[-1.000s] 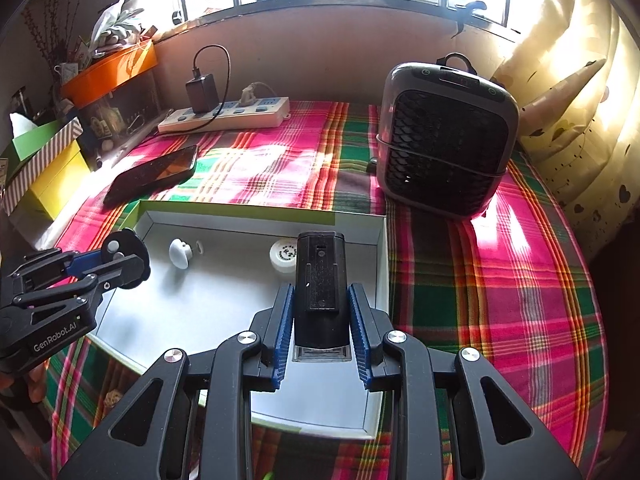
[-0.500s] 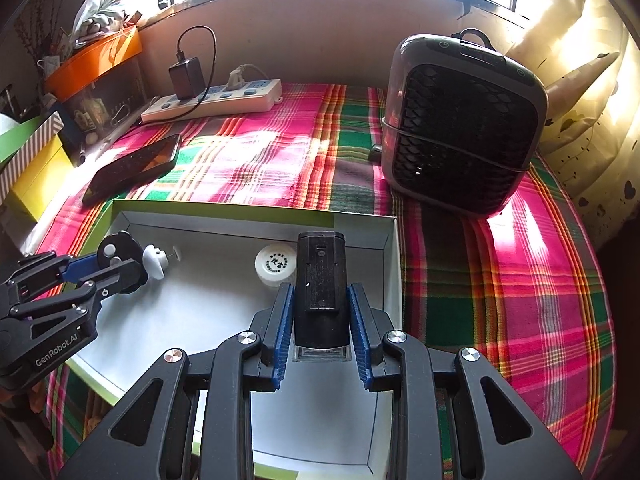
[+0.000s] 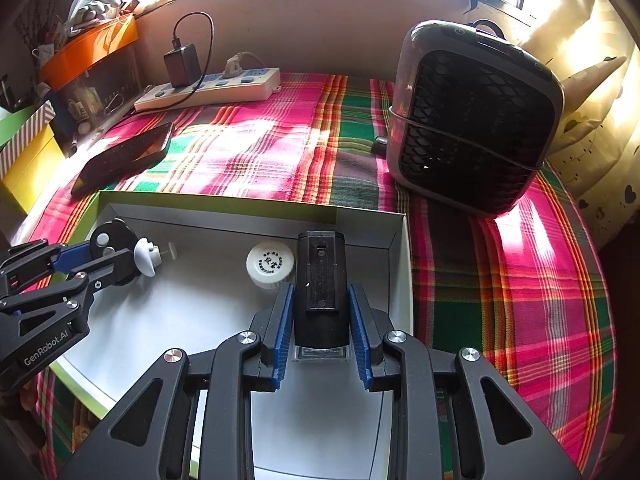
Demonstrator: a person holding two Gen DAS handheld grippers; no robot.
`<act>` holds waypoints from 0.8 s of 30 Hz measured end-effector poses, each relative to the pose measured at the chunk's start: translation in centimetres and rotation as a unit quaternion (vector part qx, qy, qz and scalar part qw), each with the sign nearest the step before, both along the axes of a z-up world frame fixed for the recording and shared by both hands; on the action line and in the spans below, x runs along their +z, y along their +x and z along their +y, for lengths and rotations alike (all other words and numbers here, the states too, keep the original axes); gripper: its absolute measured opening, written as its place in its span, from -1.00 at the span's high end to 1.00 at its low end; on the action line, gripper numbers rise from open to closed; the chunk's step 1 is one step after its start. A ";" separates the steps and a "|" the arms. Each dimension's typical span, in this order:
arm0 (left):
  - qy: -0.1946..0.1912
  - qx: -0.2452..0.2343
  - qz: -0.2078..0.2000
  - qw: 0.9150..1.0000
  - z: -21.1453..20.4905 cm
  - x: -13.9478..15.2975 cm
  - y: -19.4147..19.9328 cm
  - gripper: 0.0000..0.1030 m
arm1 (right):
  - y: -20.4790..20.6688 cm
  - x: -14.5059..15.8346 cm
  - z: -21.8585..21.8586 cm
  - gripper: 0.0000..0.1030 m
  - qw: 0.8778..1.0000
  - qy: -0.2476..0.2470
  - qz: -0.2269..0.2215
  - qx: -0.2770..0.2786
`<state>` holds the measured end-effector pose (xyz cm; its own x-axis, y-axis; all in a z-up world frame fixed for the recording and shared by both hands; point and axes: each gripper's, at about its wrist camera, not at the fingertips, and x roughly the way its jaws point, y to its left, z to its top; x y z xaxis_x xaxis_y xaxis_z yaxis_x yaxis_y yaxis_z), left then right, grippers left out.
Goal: Organize objects
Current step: 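Lower and open left tool to set the disc down while right tool releases the device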
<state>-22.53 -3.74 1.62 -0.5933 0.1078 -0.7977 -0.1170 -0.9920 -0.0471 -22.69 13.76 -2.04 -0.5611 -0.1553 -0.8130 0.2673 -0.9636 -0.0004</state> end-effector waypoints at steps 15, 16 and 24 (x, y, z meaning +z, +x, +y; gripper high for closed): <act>0.001 -0.001 0.000 1.000 0.0 0.0 -0.1 0.50 | -0.3 -0.2 -0.3 0.45 1.000 0.003 -0.007 0.004; 0.000 -0.001 -0.001 1.000 0.0 0.0 -0.1 0.50 | -0.3 -0.3 -0.3 0.45 1.000 0.003 -0.007 0.005; -0.001 -0.001 -0.001 1.000 0.0 0.0 -0.2 0.49 | -0.3 -0.3 -0.3 0.45 1.000 0.006 -0.007 0.004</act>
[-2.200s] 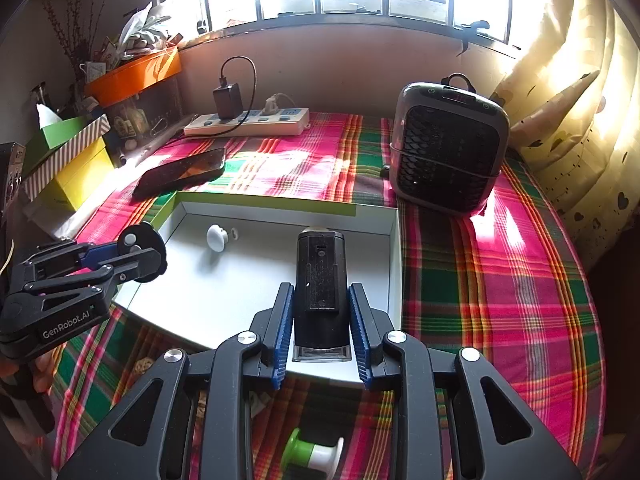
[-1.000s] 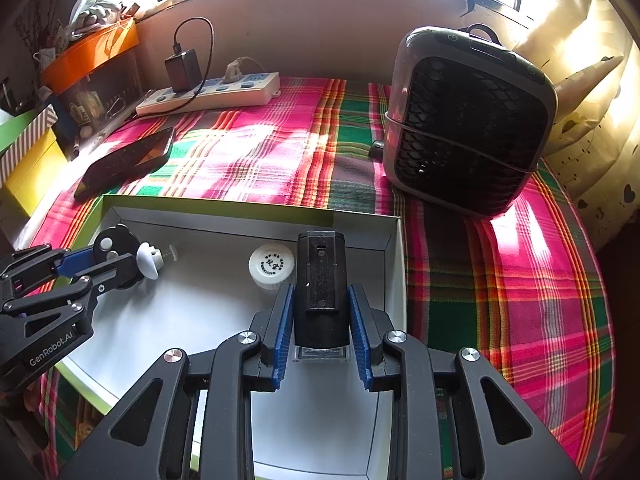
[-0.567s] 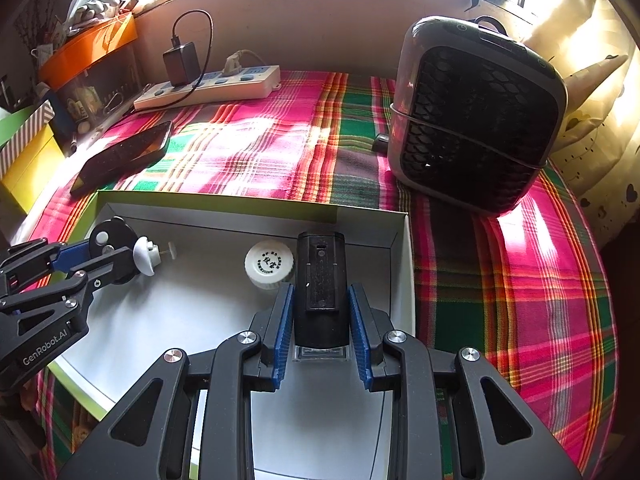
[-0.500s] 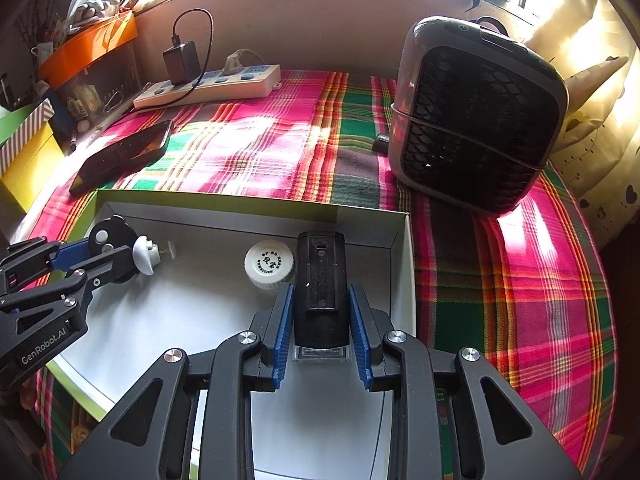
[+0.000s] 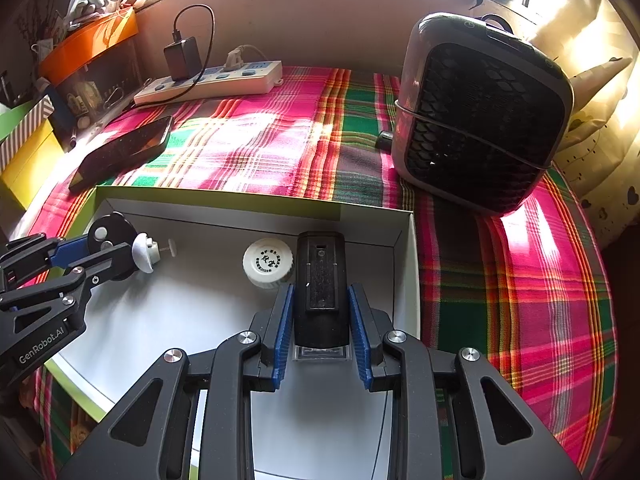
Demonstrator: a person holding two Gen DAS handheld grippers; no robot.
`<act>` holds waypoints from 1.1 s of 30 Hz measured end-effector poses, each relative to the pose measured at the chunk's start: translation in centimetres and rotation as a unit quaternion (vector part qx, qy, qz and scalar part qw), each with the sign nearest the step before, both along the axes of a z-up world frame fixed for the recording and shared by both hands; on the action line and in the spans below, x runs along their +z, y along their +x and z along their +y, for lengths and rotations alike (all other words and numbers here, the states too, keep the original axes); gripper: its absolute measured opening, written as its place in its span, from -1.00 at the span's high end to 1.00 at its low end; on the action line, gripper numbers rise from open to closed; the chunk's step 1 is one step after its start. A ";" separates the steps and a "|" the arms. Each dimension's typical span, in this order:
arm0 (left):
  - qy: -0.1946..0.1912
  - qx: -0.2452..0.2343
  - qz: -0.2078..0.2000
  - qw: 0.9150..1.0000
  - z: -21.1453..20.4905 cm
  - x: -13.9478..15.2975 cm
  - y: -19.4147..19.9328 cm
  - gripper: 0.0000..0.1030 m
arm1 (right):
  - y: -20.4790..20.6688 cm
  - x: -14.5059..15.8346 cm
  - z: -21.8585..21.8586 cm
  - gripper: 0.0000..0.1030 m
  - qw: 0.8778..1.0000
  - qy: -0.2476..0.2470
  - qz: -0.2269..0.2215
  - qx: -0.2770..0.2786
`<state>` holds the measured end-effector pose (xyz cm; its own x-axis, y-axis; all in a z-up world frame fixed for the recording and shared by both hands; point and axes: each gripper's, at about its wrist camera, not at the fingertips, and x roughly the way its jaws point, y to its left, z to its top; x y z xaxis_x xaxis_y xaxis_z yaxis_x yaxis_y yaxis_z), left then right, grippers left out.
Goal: Organize objects
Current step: 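Lower and open left tool to set the disc down while right tool releases the device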
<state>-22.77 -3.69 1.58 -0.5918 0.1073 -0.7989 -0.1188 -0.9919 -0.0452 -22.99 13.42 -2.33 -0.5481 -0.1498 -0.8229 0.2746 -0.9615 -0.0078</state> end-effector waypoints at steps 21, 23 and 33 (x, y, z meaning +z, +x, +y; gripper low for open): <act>0.003 -0.001 -0.001 1.000 0.2 0.0 -0.3 0.33 | 0.0 0.0 0.1 0.45 1.000 -0.009 -0.002 -0.009; 0.005 -0.001 0.000 1.000 0.1 0.1 -0.1 0.31 | 0.0 0.0 0.1 0.44 1.000 -0.009 -0.002 -0.009; 0.006 0.009 0.005 1.000 -0.1 0.5 0.8 0.26 | 0.4 0.4 0.3 0.32 1.000 -0.019 0.005 -0.013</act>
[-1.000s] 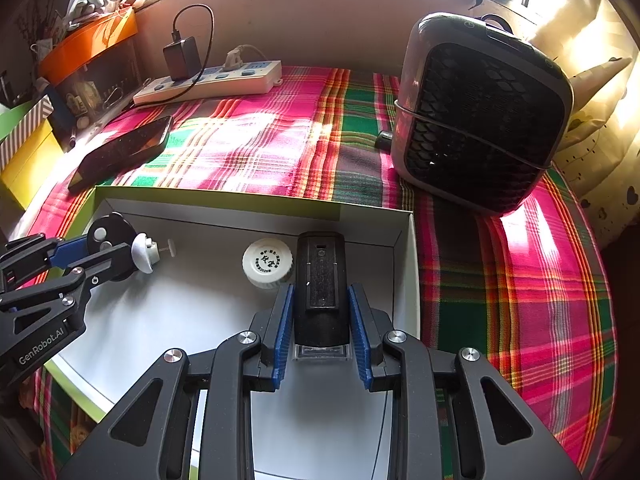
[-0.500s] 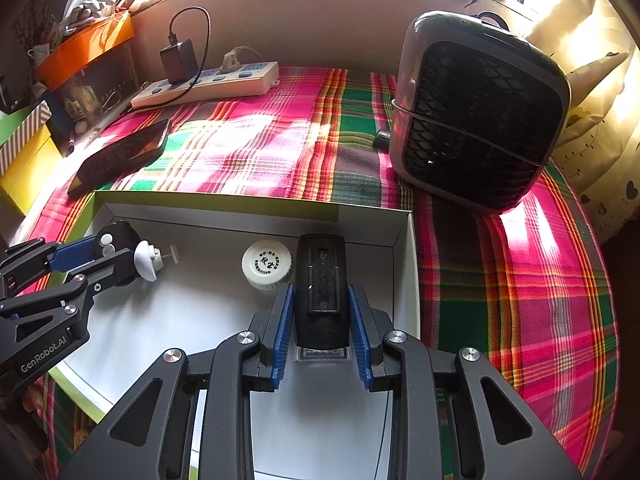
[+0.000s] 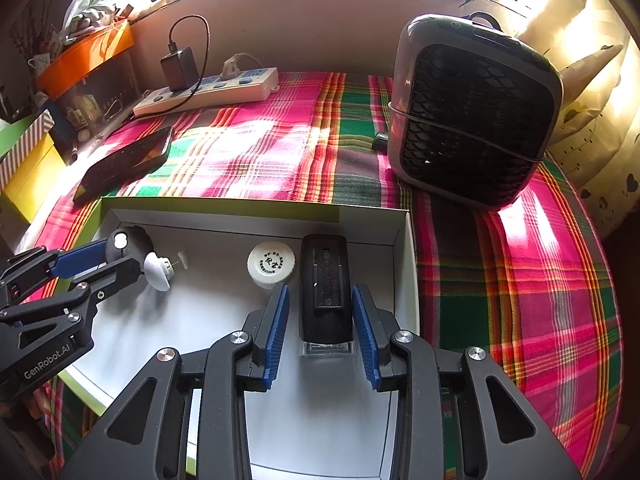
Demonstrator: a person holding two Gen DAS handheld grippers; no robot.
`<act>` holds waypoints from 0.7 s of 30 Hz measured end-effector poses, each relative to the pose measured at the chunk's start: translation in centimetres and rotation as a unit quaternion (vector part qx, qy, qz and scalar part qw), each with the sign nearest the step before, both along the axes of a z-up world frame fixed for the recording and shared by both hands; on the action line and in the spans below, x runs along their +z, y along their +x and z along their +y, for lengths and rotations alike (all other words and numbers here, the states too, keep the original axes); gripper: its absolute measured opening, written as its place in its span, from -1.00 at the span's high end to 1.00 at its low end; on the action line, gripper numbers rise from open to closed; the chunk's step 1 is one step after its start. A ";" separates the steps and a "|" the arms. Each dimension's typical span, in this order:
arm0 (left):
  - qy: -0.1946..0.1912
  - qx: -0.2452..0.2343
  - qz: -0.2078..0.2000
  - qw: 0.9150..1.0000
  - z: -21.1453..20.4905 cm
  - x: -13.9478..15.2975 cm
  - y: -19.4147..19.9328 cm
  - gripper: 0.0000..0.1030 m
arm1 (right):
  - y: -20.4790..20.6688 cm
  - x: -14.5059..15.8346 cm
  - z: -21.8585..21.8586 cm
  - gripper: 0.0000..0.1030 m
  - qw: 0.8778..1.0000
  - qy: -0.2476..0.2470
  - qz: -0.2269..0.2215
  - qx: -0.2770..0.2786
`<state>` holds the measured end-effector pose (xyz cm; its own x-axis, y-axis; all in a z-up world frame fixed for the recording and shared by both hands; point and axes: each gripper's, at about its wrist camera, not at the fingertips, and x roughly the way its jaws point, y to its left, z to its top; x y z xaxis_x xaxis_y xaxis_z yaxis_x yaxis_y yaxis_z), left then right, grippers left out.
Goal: Organize objects
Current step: 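Lower and open left tool to set the disc down while right tool releases the device, then withdraw both open tools from the box toward the items on the cloth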
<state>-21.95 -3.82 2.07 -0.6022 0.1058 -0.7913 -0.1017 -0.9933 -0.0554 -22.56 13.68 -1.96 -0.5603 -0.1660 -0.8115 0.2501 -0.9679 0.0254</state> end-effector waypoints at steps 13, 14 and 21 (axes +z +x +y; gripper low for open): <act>-0.001 0.004 0.024 1.000 0.3 1.9 3.1 0.25 | 2.3 1.4 0.4 0.17 1.000 -0.009 0.021 -0.005; 0.002 0.003 0.025 1.000 0.3 2.0 3.4 0.25 | 2.5 1.6 0.5 0.17 1.000 -0.011 0.023 -0.006; -0.004 0.002 0.038 0.999 0.5 2.9 5.7 0.25 | 4.6 2.5 1.0 0.17 0.999 -0.025 0.035 -0.009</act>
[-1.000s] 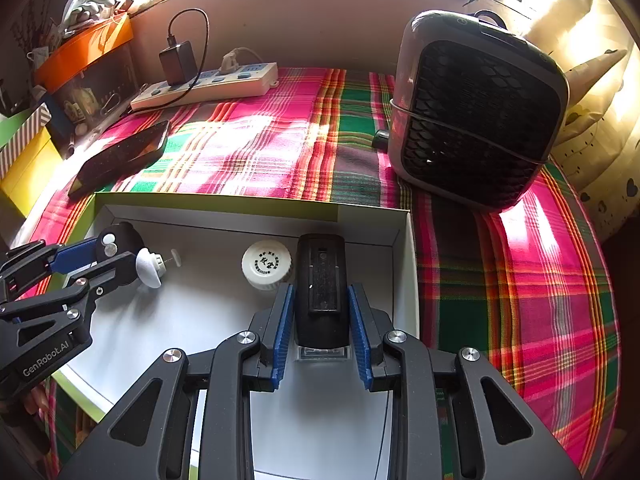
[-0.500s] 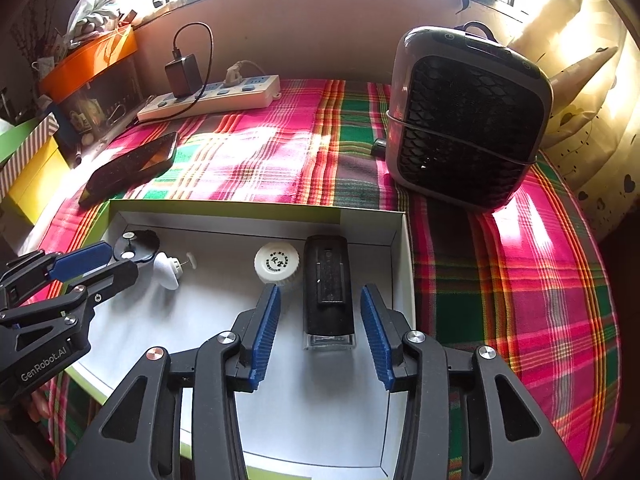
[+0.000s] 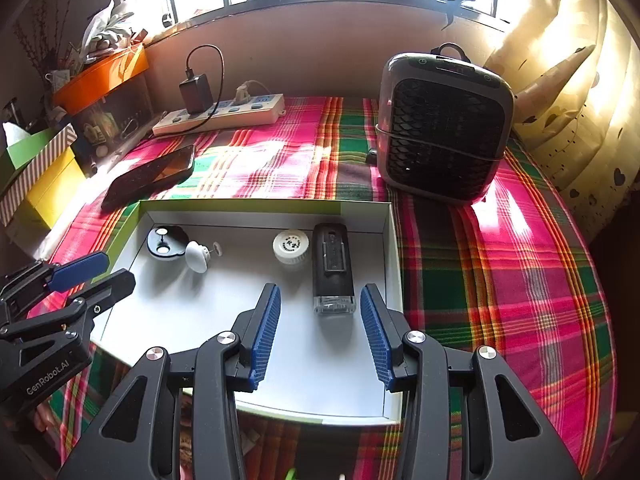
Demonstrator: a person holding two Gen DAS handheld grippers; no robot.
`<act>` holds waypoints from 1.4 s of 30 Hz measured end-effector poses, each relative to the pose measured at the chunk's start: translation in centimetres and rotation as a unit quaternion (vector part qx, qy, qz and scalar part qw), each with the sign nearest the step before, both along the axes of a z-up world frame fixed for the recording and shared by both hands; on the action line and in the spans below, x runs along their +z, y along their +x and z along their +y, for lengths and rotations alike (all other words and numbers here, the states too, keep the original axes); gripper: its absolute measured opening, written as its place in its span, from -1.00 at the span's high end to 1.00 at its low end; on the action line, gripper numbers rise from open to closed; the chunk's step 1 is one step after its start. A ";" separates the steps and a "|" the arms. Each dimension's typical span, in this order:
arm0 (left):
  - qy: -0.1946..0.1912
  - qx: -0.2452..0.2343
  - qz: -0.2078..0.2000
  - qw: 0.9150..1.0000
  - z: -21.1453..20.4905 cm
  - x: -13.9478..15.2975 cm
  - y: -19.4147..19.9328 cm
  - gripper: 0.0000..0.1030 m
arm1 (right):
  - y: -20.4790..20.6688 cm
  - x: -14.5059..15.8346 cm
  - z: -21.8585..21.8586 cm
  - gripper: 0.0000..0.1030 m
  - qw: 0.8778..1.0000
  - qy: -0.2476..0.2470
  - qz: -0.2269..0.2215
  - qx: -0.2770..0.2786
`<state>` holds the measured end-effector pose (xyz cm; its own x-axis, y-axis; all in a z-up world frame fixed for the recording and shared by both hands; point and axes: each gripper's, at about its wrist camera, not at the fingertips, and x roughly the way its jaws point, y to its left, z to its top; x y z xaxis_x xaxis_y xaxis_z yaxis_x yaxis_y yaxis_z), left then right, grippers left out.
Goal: Organize objects
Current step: 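Withdraw both open tools from the box toward the items on the cloth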
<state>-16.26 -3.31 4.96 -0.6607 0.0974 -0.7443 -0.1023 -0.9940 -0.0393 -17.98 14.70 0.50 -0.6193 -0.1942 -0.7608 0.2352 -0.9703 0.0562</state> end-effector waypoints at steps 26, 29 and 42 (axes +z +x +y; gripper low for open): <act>0.033 0.025 0.013 0.999 -1.4 0.0 7.7 0.25 | 7.8 1.0 3.0 0.16 0.999 -0.016 0.038 -0.018; 0.030 0.021 0.014 0.999 -1.2 -0.2 8.4 0.25 | 8.5 0.7 3.1 0.16 0.999 -0.008 0.042 -0.018; 0.049 -0.004 -0.007 0.999 -1.1 -2.0 10.6 0.19 | 11.2 -0.4 3.8 0.07 0.999 -0.008 0.046 -0.012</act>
